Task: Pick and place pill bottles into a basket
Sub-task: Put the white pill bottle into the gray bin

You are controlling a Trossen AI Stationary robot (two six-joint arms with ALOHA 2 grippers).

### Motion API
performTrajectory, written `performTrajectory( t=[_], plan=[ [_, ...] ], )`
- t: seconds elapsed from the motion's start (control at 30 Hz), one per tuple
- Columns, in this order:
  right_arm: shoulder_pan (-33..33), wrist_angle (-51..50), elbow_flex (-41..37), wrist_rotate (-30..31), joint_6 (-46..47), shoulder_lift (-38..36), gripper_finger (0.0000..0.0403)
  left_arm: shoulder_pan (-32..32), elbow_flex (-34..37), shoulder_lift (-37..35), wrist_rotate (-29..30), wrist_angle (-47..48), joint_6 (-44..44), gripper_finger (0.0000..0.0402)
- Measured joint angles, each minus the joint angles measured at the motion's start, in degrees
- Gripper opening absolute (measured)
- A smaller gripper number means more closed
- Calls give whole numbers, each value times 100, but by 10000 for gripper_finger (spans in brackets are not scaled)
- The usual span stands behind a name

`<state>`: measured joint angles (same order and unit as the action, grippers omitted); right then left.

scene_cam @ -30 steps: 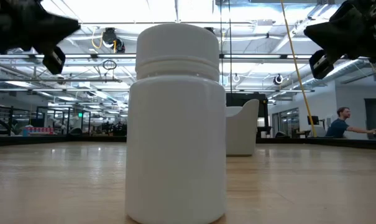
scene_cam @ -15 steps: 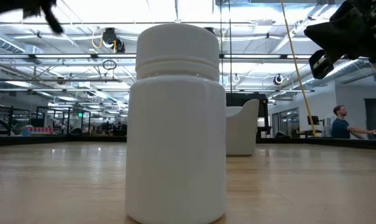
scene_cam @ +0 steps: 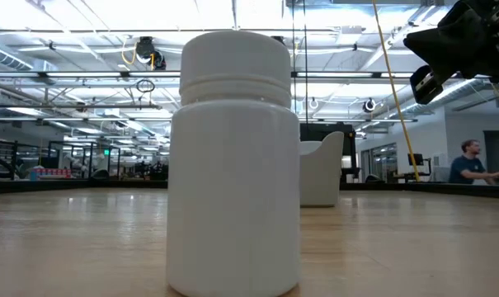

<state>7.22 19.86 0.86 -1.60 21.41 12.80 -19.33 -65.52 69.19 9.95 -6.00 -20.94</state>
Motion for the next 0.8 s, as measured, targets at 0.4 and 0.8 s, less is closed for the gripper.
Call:
performTrajectory(
  t=[0.4,0.8],
  plan=[
    [0,0,0,1,0,0,13,-60,-3927,2822,221,4510,-1089,37],
    [0,0,0,1,0,1,12,-556,-5209,4557,-167,5927,-1976,163]
  ],
)
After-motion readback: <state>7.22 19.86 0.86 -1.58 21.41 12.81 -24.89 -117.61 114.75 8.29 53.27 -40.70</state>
